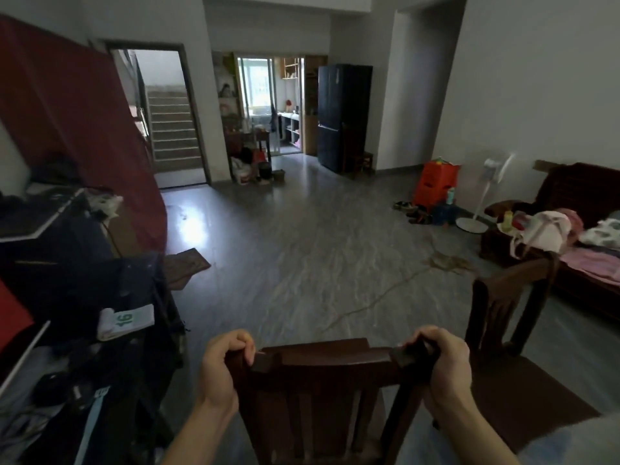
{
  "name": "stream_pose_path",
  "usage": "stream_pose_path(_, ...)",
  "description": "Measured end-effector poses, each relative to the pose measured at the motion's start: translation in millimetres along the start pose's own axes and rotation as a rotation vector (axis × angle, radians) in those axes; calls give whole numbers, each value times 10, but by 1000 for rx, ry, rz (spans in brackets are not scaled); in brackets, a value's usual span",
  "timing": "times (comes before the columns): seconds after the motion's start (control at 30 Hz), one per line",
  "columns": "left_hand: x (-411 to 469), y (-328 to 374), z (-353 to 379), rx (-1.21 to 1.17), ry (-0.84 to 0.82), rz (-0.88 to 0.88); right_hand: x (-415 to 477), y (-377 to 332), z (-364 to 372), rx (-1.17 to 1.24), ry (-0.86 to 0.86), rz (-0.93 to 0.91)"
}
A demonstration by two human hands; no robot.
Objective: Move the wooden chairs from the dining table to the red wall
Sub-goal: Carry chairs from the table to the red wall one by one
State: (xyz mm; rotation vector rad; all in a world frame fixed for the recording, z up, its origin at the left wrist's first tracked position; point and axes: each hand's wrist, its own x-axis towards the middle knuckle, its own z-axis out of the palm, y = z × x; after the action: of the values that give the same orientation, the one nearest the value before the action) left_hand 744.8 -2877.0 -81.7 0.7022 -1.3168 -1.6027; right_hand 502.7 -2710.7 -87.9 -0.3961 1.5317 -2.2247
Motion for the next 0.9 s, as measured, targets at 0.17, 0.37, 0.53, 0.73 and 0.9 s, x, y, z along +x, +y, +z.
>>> stream_pose_path(0.17,1085,15,137,24,92,43,1265,105,670,-16,-163,-21)
stream_pose_path(0.37,2416,-120,44,12,173,112,2576,384,1603,24,-287,3)
stream_pose_path(0.53,3776,-355,-281,-26,226,157,3646,848,2651,15,-349,-7)
stream_pose_path(0.73,5554,-355,-628,-25,272,142,4946,1278,4003,-10,-346,-11)
stream_pose_path(0.9,6952,-350,-884,11,262,177,5895,1571,5001,48,-338,-39)
